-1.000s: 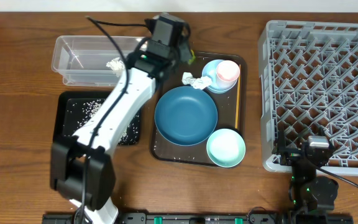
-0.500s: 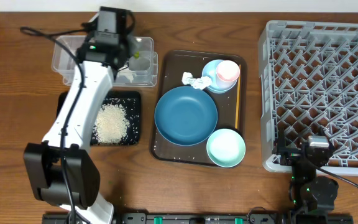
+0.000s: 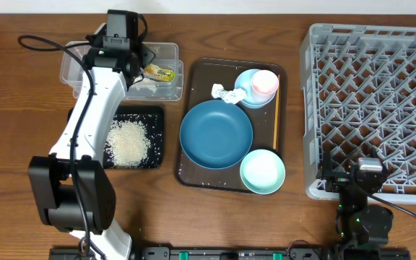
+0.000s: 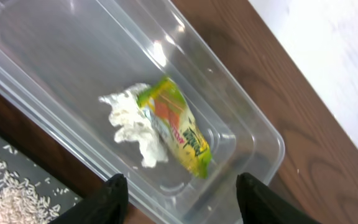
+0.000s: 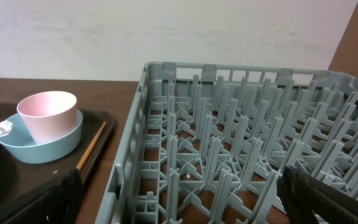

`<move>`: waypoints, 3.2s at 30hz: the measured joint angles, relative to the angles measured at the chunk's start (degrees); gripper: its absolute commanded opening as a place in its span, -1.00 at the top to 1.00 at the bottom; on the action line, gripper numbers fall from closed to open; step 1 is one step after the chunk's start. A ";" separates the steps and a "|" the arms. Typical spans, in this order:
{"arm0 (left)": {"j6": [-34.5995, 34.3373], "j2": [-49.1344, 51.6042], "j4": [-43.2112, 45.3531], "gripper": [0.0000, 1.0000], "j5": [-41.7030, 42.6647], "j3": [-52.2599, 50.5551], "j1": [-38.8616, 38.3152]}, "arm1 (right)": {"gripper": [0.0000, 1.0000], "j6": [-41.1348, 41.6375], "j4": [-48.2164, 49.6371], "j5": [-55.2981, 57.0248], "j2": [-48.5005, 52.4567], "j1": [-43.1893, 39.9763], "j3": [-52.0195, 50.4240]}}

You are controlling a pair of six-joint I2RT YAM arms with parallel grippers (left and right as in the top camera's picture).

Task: Sort waste into correct bins and load items into the dishwasher rack
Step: 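Move the wrapper left and release it into the clear plastic bin, then reach the left gripper to the white tissue beside the pink cup and grasp, then carry the tissue with the left gripper and drop it into the clear bin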

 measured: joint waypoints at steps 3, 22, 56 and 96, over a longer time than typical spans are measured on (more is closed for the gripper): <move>2.12 0.00 0.70 -0.04 3.63 0.00 -0.04 | -0.98 0.00 0.00 0.00 0.00 0.00 0.00; 22.27 -1.11 -2.38 -0.20 14.64 0.00 -22.97 | -0.98 0.00 0.00 0.00 0.00 0.00 0.00; 55.98 13.18 4.68 -0.31 5.55 0.00 -27.78 | -0.99 0.00 0.00 0.00 0.00 0.00 0.00; 50.86 -0.98 10.60 0.88 -9.27 -0.09 -21.44 | -0.99 0.00 0.00 0.00 0.00 0.00 0.00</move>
